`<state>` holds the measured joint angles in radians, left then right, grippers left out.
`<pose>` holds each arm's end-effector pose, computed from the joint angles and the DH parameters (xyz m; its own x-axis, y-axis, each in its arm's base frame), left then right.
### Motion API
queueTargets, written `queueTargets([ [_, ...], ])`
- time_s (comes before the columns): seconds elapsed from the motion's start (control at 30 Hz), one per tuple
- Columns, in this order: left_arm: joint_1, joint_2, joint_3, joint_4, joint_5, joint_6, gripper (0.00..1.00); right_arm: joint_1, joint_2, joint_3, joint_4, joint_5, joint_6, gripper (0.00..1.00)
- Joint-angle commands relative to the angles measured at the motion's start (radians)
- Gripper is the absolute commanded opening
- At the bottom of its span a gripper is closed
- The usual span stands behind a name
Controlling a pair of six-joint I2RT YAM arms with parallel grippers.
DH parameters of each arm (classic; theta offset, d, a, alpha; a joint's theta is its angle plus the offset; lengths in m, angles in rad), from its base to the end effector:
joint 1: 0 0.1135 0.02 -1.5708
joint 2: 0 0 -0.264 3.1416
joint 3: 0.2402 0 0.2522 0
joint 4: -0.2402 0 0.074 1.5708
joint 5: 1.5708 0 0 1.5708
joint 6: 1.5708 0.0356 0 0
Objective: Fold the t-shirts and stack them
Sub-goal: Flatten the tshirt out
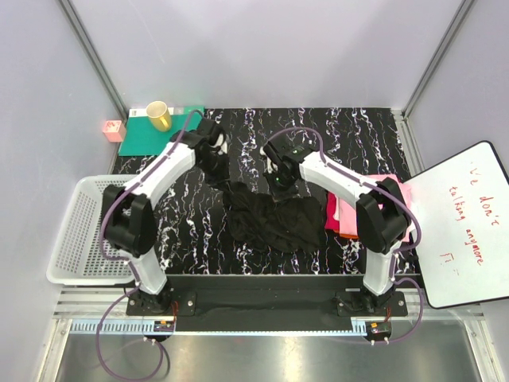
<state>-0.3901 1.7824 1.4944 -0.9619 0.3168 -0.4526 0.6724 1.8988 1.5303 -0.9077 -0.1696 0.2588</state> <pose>0.3300 -0.1477 0.2572 -0.9871 -0.0434 -0.1544 0.0229 0.9146 -0.4038 0.2989 0.2457 0.2268 -0.8906 -0.3866 -0.2394 -0.4389 0.8685 0.2304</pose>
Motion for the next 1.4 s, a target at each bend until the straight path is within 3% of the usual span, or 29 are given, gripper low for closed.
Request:
queueTargets([
  [0.0,0.019,-0.161,0.105,-0.008,-0.116,0.002,0.0,0.004,-0.088,0.146,-0.033,0.188,0.005,0.0],
  [0.33,0.022,-0.395,0.193,0.002,-0.312,0.005,0.0,0.006,-0.296,0.284,-0.031,0.469,-0.01,0.0],
  [0.73,0.023,-0.702,0.193,-0.027,-0.505,-0.026,0.0,0.006,-0.639,0.133,-0.014,0.671,-0.021,0.0],
  [0.9,0.023,-0.675,0.451,-0.086,-0.512,0.038,0.0,0.004,-0.731,0.178,-0.013,0.775,-0.087,0.0],
  [1.03,0.022,-0.64,0.614,-0.11,-0.452,0.049,0.0,0.006,-0.756,0.322,-0.029,0.704,-0.116,0.0],
  [1.17,0.022,-0.653,0.668,-0.123,-0.395,0.032,0.0,0.006,-0.782,0.396,-0.085,0.651,-0.093,0.0],
  [1.37,0.023,-0.643,0.704,-0.118,-0.494,0.092,0.0,0.004,-0.781,0.367,-0.027,0.728,-0.162,0.0],
])
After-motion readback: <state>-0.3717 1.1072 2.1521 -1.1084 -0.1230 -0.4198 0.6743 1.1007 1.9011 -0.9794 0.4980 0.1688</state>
